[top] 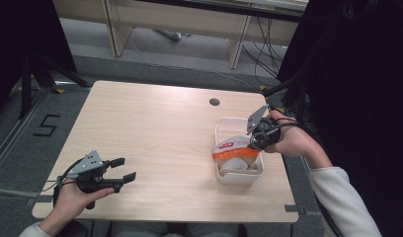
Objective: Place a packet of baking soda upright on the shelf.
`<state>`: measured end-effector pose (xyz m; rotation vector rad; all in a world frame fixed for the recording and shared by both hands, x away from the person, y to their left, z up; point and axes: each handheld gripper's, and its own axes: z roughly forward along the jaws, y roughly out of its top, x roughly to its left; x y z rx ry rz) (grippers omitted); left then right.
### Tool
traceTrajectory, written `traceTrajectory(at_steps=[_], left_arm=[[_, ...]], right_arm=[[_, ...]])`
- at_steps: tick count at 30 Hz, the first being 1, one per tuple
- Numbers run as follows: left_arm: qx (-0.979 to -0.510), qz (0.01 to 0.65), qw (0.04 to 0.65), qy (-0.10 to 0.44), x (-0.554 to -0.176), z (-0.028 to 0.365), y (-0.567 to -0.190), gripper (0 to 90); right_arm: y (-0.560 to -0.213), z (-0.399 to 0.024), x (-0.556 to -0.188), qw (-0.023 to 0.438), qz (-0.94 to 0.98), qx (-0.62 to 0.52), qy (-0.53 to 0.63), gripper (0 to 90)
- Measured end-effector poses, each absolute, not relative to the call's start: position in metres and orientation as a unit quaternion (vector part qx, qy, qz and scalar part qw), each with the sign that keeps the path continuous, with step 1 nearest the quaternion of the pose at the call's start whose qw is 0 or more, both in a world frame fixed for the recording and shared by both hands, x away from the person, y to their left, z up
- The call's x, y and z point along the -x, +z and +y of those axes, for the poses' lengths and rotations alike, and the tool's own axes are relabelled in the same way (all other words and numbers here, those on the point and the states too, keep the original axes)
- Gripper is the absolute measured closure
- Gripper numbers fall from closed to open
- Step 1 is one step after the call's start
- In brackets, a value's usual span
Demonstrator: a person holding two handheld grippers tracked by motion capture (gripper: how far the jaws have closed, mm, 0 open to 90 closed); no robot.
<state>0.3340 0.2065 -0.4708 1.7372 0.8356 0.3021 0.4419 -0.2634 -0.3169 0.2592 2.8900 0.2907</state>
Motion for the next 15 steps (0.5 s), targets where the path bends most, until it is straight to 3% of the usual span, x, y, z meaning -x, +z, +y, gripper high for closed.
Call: traceTrajectory(at_steps=[12,13,15], left_arm=[[-0.738,0.352,0.56,0.129,-0.3339,0.2066,-0.4704,27.2],[-0.738,0.353,0.561,0.13,-0.3338,0.2066,-0.4703,27.1],[-0.738,0.353,0.561,0.129,-0.3338,0.2066,-0.4702,27.1]], right_arm=[[-0.3222,-0.2656,-0.4416,0.111,0.984,-0.103,0.097,90.0],[-0.3218,-0.2658,-0.442,0.112,0.984,-0.098,0.101,88.1],[-0.3225,-0.2655,-0.442,0.097,0.982,-0.11,0.122,76.1]])
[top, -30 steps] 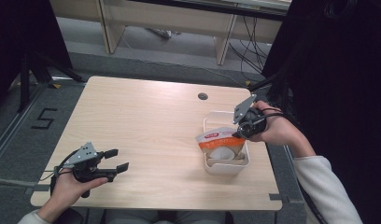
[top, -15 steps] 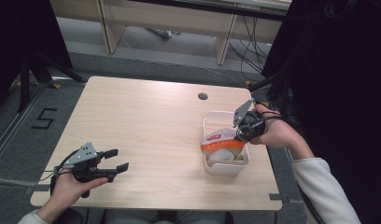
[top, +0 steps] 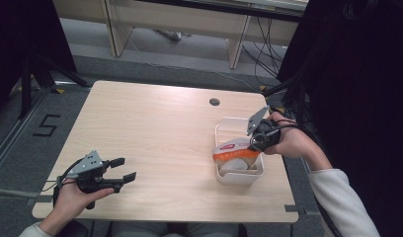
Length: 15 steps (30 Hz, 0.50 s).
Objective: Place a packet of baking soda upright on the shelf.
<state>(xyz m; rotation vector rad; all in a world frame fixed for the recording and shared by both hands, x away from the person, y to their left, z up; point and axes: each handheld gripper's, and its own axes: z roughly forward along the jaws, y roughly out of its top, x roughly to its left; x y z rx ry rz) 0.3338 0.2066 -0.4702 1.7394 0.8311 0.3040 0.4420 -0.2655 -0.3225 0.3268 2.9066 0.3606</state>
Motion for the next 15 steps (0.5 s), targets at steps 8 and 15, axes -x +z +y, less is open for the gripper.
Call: traceTrajectory(at_steps=[8,15], left_arm=[[-0.74,0.352,0.559,0.128,-0.334,0.206,-0.471,27.1],[-0.738,0.35,0.563,0.127,-0.334,0.206,-0.471,27.1]], right_arm=[[-0.323,-0.255,-0.437,0.1,0.965,-0.154,0.189,49.1],[-0.312,-0.234,-0.429,0.108,0.946,-0.157,0.262,41.8]])
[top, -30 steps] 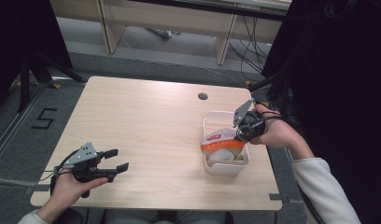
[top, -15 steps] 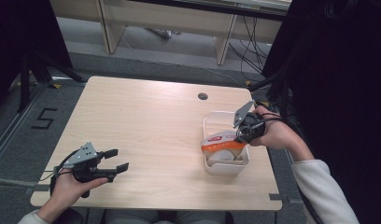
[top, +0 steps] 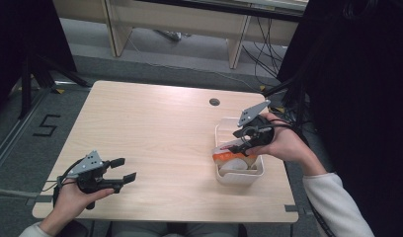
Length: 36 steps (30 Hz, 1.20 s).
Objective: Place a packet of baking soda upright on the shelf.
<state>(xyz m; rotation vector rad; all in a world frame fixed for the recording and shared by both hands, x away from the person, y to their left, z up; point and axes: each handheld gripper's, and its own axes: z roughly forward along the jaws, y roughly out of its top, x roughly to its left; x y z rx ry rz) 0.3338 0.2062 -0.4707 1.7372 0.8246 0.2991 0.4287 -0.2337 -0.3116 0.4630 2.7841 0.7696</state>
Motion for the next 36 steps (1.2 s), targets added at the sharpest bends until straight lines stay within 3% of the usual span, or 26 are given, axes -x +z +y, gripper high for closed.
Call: traceTrajectory(at_steps=[12,21,30,36], left_arm=[[-0.737,0.353,0.562,0.127,-0.333,0.206,-0.471,27.0],[-0.74,0.35,0.561,0.123,-0.333,0.206,-0.472,27.0],[-0.746,0.348,0.554,0.124,-0.332,0.205,-0.473,27.1],[-0.748,0.349,0.551,0.124,-0.332,0.204,-0.475,27.1]], right_arm=[[-0.32,-0.186,-0.408,0.115,0.932,-0.12,0.323,41.4],[-0.341,-0.156,-0.387,0.102,0.93,-0.069,0.345,46.2],[-0.395,-0.136,-0.356,0.055,0.941,-0.038,0.331,47.5],[-0.431,-0.135,-0.34,0.064,0.946,-0.024,0.317,51.0]])
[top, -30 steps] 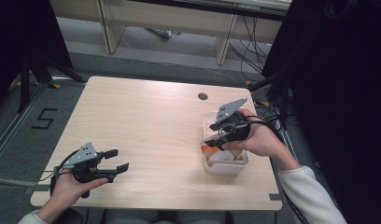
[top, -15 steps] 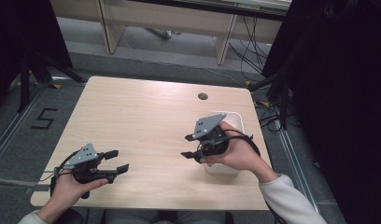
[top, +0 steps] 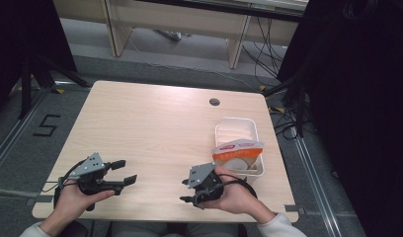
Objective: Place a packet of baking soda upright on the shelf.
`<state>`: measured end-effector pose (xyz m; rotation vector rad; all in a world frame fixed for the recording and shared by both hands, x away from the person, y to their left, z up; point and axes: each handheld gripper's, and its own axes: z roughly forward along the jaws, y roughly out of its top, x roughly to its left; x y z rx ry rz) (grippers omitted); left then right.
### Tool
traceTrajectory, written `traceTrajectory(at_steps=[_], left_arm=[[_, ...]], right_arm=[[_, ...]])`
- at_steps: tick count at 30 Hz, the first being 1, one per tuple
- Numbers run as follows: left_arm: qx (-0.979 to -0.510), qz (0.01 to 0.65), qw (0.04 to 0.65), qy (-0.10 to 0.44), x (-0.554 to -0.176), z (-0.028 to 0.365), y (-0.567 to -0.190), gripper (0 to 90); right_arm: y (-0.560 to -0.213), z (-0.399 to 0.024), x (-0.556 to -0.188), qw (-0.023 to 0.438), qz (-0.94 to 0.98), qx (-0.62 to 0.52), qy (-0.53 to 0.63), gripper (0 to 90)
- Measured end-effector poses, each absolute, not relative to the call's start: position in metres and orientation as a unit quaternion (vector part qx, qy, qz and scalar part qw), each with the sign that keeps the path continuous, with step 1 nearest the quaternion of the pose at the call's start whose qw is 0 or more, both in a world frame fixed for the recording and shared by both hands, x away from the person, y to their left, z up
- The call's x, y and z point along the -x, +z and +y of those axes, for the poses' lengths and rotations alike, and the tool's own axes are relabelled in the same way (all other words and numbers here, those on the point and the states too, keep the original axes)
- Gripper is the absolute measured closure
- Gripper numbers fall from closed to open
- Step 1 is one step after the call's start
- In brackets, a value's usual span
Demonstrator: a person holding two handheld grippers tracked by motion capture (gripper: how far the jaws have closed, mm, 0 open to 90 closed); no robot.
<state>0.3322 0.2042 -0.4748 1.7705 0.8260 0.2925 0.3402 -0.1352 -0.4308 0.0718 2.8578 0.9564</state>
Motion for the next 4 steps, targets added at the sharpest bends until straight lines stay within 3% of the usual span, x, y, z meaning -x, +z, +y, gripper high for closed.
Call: traceTrajectory(at_steps=[4], left_arm=[[-0.749,0.347,0.551,0.122,-0.3328,0.2035,-0.4753,27.1]], right_arm=[[-0.4267,-0.1422,-0.339,0.076,0.949,-0.018,0.307,50.8]])
